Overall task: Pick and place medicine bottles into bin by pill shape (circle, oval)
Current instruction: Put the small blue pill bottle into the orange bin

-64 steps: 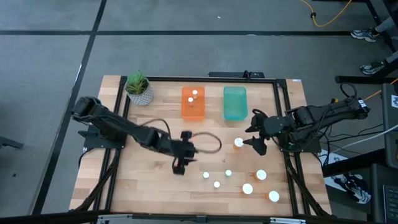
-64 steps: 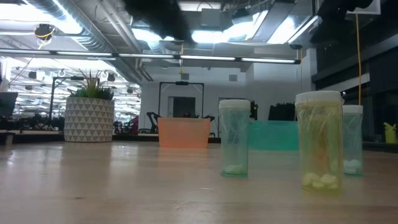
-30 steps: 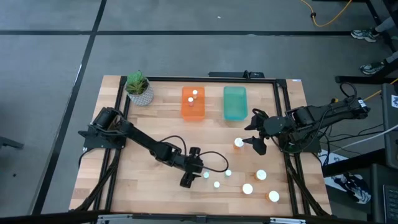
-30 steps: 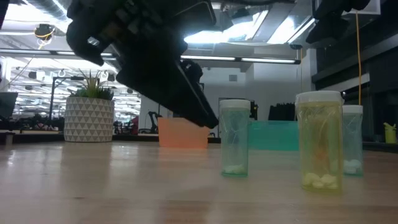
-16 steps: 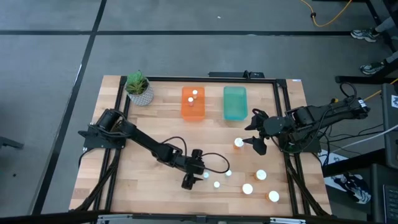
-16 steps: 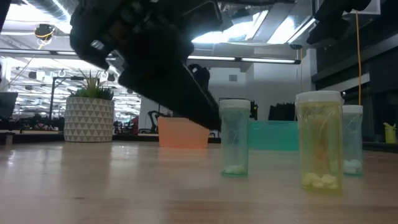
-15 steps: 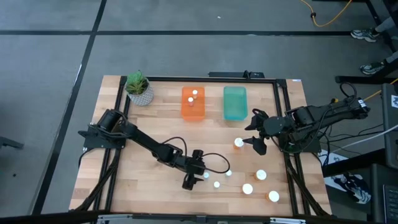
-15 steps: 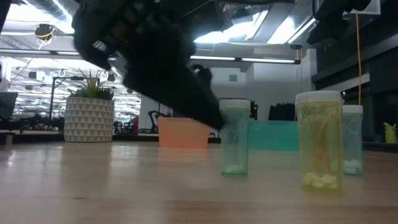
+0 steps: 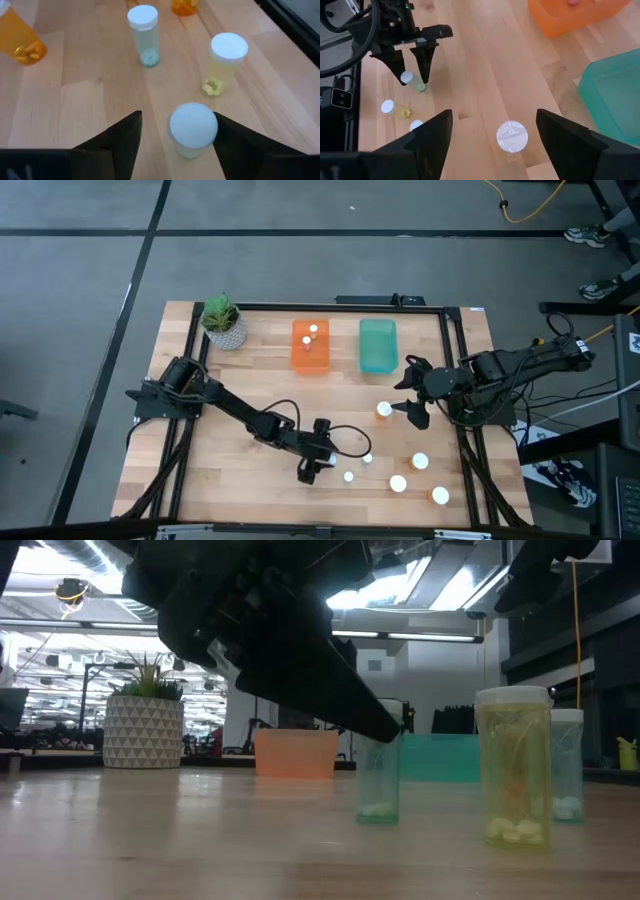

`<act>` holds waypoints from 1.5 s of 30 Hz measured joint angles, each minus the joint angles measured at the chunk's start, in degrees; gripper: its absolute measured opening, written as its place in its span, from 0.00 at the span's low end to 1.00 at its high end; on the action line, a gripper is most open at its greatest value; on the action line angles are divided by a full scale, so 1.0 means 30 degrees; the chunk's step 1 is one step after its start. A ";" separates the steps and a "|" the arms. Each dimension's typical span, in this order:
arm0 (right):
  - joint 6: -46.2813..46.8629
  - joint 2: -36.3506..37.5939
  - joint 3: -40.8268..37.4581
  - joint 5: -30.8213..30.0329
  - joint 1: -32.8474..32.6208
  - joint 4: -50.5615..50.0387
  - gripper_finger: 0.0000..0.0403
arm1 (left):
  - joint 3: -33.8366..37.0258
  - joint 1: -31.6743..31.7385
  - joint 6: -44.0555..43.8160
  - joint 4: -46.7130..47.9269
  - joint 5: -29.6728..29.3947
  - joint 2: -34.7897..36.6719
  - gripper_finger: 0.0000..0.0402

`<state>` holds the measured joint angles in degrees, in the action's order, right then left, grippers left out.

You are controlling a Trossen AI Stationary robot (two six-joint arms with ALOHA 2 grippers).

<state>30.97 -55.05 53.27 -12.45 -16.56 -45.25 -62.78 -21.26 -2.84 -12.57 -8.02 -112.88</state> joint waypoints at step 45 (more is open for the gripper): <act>0.0082 0.0005 -0.0004 -0.2684 0.0007 0.0088 0.72 | 0.0000 1.4588 0.5008 0.4901 0.3733 0.3792 0.23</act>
<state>31.21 -55.03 53.25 -20.50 -16.53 -44.99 -62.78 22.50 12.19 2.13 3.18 -101.50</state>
